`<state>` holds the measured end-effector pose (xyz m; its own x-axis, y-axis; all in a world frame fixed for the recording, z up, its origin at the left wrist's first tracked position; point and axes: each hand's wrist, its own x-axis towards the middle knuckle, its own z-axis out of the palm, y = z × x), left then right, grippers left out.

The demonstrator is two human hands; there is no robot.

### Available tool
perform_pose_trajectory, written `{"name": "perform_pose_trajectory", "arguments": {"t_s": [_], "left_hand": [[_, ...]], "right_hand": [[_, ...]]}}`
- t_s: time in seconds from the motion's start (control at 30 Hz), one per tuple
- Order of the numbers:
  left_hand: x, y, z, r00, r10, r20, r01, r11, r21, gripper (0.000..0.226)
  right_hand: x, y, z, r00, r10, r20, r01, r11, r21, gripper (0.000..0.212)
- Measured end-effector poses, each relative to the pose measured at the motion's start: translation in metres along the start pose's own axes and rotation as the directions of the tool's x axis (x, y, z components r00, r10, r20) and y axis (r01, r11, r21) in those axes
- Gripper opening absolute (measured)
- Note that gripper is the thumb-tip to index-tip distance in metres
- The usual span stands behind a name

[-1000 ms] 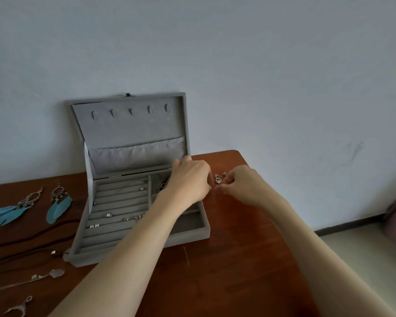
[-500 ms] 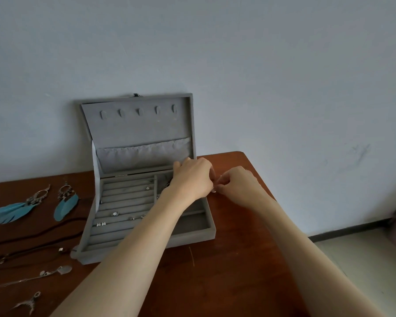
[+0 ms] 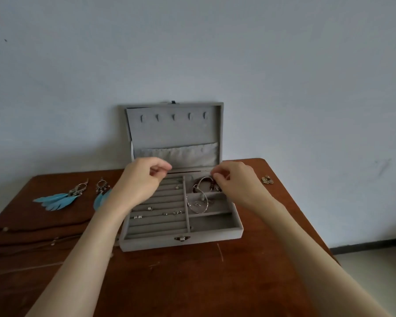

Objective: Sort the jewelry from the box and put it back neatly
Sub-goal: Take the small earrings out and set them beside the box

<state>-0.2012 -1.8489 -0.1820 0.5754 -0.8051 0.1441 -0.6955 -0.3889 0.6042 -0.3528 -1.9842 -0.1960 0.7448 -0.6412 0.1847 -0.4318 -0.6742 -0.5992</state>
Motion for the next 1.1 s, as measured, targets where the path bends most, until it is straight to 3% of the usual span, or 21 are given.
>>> {"name": "perform_pose_trajectory", "arguments": {"t_s": [0.2,0.53,0.77,0.87,0.97,1.1], "left_hand": [[-0.005,-0.023,0.002,0.999,-0.028,0.039,0.025,0.998,0.062,0.028],[0.004,-0.032,0.015,0.997,-0.008,0.081,0.003,0.998,0.060,0.028],[-0.002,-0.041,-0.024,0.975,-0.043,0.219,0.052,0.998,-0.033,0.020],[-0.006,-0.041,-0.031,0.929,-0.096,0.359,0.055,0.991,0.125,0.008],[-0.008,-0.037,-0.025,0.910,-0.131,0.393,0.061,0.981,0.186,0.003],[-0.006,-0.030,-0.014,0.909,-0.204,0.363,0.118,0.962,0.245,0.025]], "right_hand": [[0.013,-0.026,0.027,0.988,-0.073,0.136,0.080,0.995,-0.053,0.027],[0.032,-0.035,0.050,0.983,-0.064,0.174,0.098,0.975,-0.197,0.021],[0.026,-0.039,0.063,0.989,-0.142,0.038,0.147,0.941,-0.304,0.018],[0.023,-0.039,0.060,0.992,-0.117,-0.044,0.110,0.985,-0.133,0.017],[0.021,-0.038,0.054,0.998,-0.031,-0.051,0.038,0.989,0.141,0.012],[0.017,-0.034,0.051,0.998,0.053,-0.032,-0.038,0.934,0.355,0.006]]}}
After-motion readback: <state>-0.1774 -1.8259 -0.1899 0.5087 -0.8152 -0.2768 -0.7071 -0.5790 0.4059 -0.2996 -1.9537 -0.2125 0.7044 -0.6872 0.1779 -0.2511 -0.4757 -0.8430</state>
